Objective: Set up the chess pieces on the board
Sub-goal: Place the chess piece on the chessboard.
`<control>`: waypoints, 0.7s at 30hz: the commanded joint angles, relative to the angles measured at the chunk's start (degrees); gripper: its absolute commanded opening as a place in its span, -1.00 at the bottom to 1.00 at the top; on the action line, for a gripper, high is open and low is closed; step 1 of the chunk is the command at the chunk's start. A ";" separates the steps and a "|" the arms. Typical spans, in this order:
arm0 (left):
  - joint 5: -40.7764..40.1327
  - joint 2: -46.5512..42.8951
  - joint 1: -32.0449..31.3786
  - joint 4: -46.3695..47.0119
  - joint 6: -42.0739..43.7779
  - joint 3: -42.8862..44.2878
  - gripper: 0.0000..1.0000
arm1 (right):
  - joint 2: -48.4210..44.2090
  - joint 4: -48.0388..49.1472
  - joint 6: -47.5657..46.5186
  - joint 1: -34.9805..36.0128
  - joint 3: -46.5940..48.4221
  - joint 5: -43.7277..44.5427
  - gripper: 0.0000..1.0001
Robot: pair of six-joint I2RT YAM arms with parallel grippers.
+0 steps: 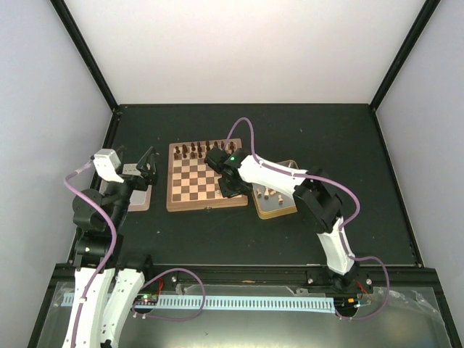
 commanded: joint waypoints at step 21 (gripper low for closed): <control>1.71 -0.49 1.21 1.75 -0.06 -0.30 0.98 | -22.00 6.85 2.85 -5.49 -12.27 4.94 -0.26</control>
